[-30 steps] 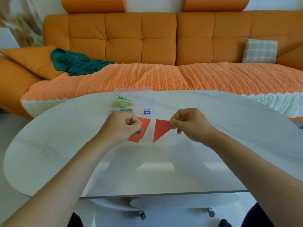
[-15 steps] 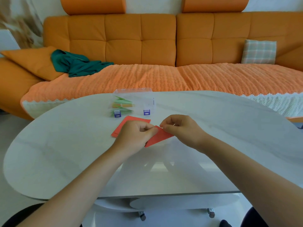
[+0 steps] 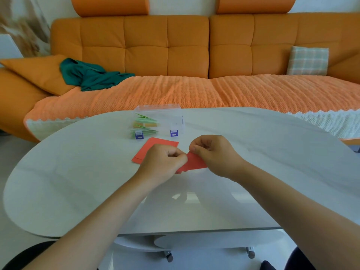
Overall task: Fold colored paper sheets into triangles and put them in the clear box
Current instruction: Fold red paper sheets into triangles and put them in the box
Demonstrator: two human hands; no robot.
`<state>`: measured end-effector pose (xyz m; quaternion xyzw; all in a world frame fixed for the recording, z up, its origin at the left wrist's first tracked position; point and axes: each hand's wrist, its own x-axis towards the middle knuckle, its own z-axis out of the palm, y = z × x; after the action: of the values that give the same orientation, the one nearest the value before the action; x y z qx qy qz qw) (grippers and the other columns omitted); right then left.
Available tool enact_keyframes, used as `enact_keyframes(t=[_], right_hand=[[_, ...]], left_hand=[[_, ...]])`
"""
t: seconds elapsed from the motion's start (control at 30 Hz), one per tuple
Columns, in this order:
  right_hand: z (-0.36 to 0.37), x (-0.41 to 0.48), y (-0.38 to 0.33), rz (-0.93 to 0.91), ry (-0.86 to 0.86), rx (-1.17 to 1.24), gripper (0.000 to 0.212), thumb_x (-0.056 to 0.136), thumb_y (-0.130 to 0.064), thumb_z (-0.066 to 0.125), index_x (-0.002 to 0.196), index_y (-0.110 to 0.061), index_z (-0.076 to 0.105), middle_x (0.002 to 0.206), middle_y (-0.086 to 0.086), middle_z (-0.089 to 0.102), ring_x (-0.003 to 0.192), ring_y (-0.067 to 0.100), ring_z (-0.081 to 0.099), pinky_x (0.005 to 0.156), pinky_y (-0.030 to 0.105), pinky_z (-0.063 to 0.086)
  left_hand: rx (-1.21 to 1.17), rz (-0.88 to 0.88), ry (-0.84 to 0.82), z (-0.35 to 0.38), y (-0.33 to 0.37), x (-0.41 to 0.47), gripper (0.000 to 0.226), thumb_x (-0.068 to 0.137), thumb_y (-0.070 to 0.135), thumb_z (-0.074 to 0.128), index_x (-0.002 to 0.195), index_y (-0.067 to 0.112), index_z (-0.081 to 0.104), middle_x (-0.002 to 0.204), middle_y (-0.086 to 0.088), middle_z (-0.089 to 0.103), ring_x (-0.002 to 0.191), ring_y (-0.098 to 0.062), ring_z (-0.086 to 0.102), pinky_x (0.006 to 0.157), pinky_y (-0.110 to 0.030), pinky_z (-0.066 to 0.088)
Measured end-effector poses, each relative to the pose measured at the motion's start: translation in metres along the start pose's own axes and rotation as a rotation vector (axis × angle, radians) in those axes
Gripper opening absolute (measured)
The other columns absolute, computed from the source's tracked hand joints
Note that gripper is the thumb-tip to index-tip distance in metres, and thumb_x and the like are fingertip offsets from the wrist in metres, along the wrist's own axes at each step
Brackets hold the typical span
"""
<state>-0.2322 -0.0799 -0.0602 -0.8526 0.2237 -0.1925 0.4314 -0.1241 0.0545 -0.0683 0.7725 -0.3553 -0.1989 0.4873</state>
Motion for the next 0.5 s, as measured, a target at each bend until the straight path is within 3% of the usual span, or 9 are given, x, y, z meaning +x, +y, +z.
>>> enact_keyframes(t=[0.1, 0.27, 0.33, 0.43, 0.5], right_hand=[[-0.006, 0.005, 0.004, 0.034, 0.105, 0.036, 0.021, 0.097, -0.023, 0.06, 0.079, -0.024, 0.07, 0.072, -0.014, 0.067, 0.059, -0.005, 0.055, 0.053, 0.008, 0.04], [-0.017, 0.012, 0.004, 0.075, 0.228, 0.097, 0.022, 0.1, -0.024, 0.058, 0.082, -0.023, 0.071, 0.074, -0.011, 0.066, 0.061, -0.001, 0.055, 0.052, 0.007, 0.04], [-0.019, 0.012, 0.002, 0.084, 0.205, 0.114, 0.021, 0.099, -0.026, 0.059, 0.084, -0.023, 0.073, 0.077, -0.011, 0.068, 0.064, 0.0, 0.058, 0.055, 0.01, 0.044], [-0.011, 0.008, -0.002, 0.071, 0.119, 0.124, 0.02, 0.097, -0.025, 0.063, 0.082, -0.02, 0.074, 0.07, -0.012, 0.067, 0.057, -0.003, 0.056, 0.055, 0.011, 0.045], [-0.001, 0.007, -0.005, 0.06, 0.091, 0.142, 0.019, 0.096, -0.025, 0.064, 0.082, -0.017, 0.074, 0.068, -0.011, 0.066, 0.057, -0.001, 0.054, 0.056, 0.013, 0.044]], left_hand=[[-0.074, -0.042, -0.036, -0.003, 0.001, -0.002, 0.021, 0.088, 0.005, 0.061, 0.073, 0.007, 0.076, 0.073, -0.003, 0.076, 0.074, -0.018, 0.075, 0.072, -0.03, 0.062], [0.136, -0.051, -0.1, -0.017, -0.008, -0.002, 0.019, 0.086, 0.01, 0.064, 0.073, 0.014, 0.078, 0.07, 0.004, 0.076, 0.069, -0.014, 0.074, 0.076, -0.036, 0.062], [0.112, -0.006, -0.025, -0.023, -0.009, -0.001, 0.022, 0.088, 0.012, 0.063, 0.071, 0.017, 0.077, 0.07, 0.004, 0.075, 0.064, -0.014, 0.07, 0.073, -0.039, 0.062], [0.067, 0.109, 0.12, -0.026, -0.003, 0.001, 0.02, 0.091, 0.019, 0.062, 0.078, 0.023, 0.076, 0.072, 0.003, 0.073, 0.063, -0.014, 0.065, 0.071, -0.034, 0.056], [0.033, 0.126, 0.055, -0.024, -0.003, 0.003, 0.009, 0.089, 0.032, 0.068, 0.094, 0.03, 0.076, 0.078, 0.012, 0.072, 0.067, -0.008, 0.064, 0.07, -0.026, 0.051]])
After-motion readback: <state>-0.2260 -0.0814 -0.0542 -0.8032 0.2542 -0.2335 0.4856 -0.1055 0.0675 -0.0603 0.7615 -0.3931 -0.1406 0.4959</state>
